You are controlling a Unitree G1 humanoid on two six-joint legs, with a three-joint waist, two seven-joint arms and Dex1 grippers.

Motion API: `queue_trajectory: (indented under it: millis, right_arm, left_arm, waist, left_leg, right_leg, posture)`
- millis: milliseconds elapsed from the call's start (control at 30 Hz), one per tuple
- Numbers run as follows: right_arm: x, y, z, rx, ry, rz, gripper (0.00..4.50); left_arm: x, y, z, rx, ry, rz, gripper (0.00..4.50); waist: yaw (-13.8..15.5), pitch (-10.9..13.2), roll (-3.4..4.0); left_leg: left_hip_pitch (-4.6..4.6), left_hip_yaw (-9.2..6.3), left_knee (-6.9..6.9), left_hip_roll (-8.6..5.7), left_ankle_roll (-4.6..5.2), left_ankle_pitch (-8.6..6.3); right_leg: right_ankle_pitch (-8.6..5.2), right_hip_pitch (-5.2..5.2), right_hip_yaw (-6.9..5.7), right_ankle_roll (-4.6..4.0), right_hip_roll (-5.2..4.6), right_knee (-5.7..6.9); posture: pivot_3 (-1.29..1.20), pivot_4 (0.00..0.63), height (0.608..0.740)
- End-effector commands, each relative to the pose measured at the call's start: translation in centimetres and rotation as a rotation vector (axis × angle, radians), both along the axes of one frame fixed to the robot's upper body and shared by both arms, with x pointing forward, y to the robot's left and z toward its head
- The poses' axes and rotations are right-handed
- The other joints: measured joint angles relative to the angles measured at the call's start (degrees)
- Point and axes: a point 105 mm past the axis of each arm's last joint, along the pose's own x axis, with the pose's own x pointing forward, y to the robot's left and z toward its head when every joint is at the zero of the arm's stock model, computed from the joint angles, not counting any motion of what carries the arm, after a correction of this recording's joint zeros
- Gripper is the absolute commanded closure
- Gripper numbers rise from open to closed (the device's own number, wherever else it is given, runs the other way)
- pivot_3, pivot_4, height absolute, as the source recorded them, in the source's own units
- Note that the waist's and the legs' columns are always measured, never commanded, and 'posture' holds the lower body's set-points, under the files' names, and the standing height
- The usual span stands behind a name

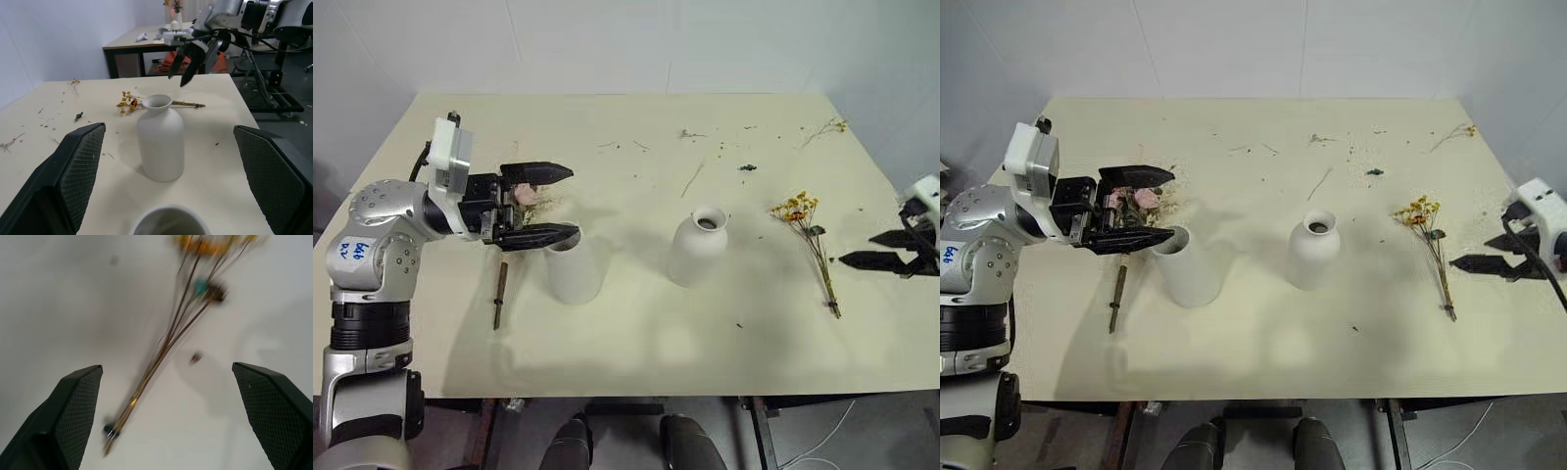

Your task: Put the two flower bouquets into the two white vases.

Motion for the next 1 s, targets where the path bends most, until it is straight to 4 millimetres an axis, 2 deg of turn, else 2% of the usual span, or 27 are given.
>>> queue_trajectory:
  millis: [33,267,467,567,733,933,1000]
  right_arm:
    - [-0.4,0.3,-1.5,-0.022,0.099,0.029,0.0]
    - [2.1,0.9,-3.9,-0.011,0.131,-0.023,0.0]
    - [4.0,1.7,-4.4,0.033,0.127,-0.056,0.0]
    - [4.6,1.6,-5.1,-0.007,0.141,-0.067,0.63]
    - [5.1,1.9,-5.1,-0.004,0.143,-0.067,2.4]
    - [5.4,1.8,-4.0,0.023,0.113,-0.079,4.37]
    - [5.4,1.7,-3.7,0.049,0.097,-0.09,4.44]
  left_arm:
    - [-0.9,0.2,0.4,-0.011,-0.016,-0.007,0.02]
    - [-2.2,0.6,0.4,-0.011,-0.01,0.031,0.02]
    - [-2.7,1.1,0.7,-0.018,-0.015,0.075,0.02]
    - [-2.7,1.3,1.0,-0.017,-0.026,0.094,0.0]
    - [-2.7,1.6,1.2,-0.016,-0.038,0.11,0.0]
    - [-2.4,1.4,1.4,-0.018,-0.055,0.1,0.0]
    - [-2.1,1.3,1.4,-0.019,-0.054,0.091,0.0]
  waist:
    - [-0.1,0.0,0.0]
    - [-0.2,0.0,0.0]
    - [-0.3,0.0,-0.03]
    - [-0.4,0.0,-0.08]
    - [-0.4,0.0,-0.1]
    - [-0.5,0.0,-0.09]
    - [-0.4,0.0,-0.09]
  left_leg:
    - [0.01,0.0,0.02,0.0,0.0,0.0]
    - [0.0,0.03,0.15,-0.02,-0.01,-0.02]
    - [0.01,0.04,0.18,-0.03,-0.02,-0.02]
    - [0.04,0.03,0.2,-0.02,-0.02,-0.02]
    - [0.07,0.03,0.24,-0.01,-0.03,-0.02]
    - [0.07,0.03,0.2,0.0,-0.05,-0.03]
    - [0.06,0.04,0.2,0.0,-0.05,-0.03]
  right_leg:
    - [0.0,0.0,0.0,0.0,0.0,0.01]
    - [0.02,0.02,0.04,0.04,-0.03,0.1]
    - [0.02,0.05,0.03,0.04,-0.03,0.09]
    - [0.04,0.09,0.03,0.04,-0.01,0.11]
    - [0.04,0.1,0.03,0.04,0.01,0.14]
    - [0.04,0.1,0.03,0.04,0.03,0.13]
    - [0.04,0.1,0.04,0.04,0.02,0.13]
  posture:
    - [0.0,0.15,0.74]
    - [0.0,0.15,0.74]
    - [0.0,0.15,0.74]
    - [0.0,0.15,0.74]
    - [0.0,0.15,0.74]
    - [0.0,0.15,0.74]
    - [0.0,0.15,0.74]
